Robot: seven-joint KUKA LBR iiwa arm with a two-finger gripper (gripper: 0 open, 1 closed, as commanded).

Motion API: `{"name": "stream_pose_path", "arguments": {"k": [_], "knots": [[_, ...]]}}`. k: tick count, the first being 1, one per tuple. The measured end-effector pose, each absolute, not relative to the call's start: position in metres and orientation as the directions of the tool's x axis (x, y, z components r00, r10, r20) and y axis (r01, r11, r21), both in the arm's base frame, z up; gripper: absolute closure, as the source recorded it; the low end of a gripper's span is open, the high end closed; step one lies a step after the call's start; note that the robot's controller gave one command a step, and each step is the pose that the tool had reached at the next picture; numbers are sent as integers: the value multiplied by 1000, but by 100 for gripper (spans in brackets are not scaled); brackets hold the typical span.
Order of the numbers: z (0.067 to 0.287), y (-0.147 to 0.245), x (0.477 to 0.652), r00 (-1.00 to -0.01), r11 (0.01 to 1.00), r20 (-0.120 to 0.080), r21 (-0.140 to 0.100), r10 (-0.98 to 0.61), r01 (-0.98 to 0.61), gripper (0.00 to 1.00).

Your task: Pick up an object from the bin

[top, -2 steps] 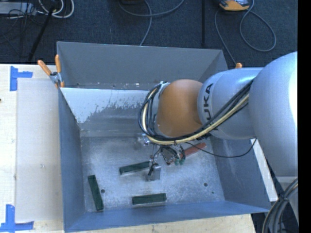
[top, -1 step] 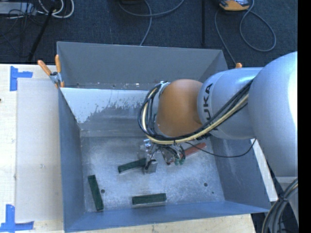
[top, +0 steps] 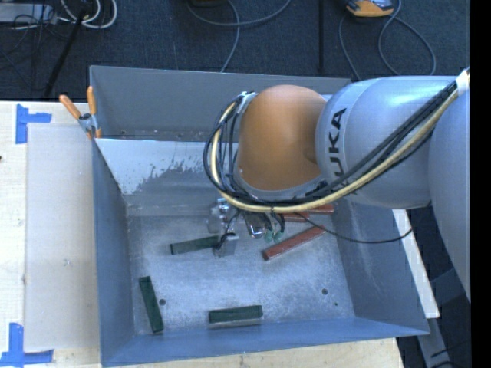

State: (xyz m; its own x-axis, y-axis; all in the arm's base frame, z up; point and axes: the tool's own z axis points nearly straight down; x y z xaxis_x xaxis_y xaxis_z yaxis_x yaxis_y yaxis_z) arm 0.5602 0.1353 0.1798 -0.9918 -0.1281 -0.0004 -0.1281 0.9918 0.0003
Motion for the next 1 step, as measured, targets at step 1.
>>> {"name": "stream_pose_path", "arguments": {"k": [1], "knots": [[333, 153, 534, -989, 989, -10, 1, -146, -146, 100]]}}
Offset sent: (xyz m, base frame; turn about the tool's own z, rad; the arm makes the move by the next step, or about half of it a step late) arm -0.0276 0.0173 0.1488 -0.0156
